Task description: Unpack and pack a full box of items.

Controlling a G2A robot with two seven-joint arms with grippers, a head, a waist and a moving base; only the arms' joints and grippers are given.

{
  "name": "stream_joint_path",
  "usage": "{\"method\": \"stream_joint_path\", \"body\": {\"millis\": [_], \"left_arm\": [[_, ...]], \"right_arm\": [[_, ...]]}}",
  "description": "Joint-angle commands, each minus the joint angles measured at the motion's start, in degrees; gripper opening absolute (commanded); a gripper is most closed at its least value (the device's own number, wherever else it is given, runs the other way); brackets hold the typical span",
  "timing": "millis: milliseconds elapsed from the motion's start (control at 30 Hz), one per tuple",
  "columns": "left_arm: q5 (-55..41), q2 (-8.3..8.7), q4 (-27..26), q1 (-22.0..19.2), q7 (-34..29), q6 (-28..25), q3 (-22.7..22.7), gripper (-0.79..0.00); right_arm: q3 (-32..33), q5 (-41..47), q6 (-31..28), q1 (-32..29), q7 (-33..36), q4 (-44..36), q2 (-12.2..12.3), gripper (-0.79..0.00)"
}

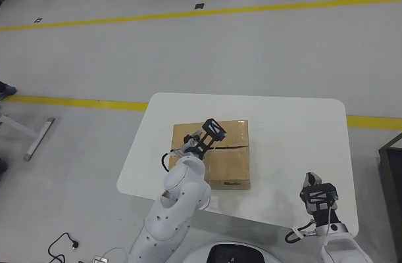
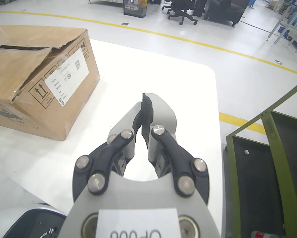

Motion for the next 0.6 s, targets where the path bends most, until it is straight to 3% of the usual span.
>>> {"method": "stream_joint_path", "body": {"millis": [0,567], "left_arm": [[0.44,0.17,-1.19,1.00,-0.01,0.15,-1.75,-0.785],[3.52,1.10,-6.39,7.16,-1.08,4.51,-16.54,-0.785]], "right_arm": [[-0.57,-0.13,-0.33,0.39,0.25,0.05,-0.01,-0.785],[-4.15,-1.95,-0.33,3.19,2.01,2.28,-0.09,-0.785]]}}
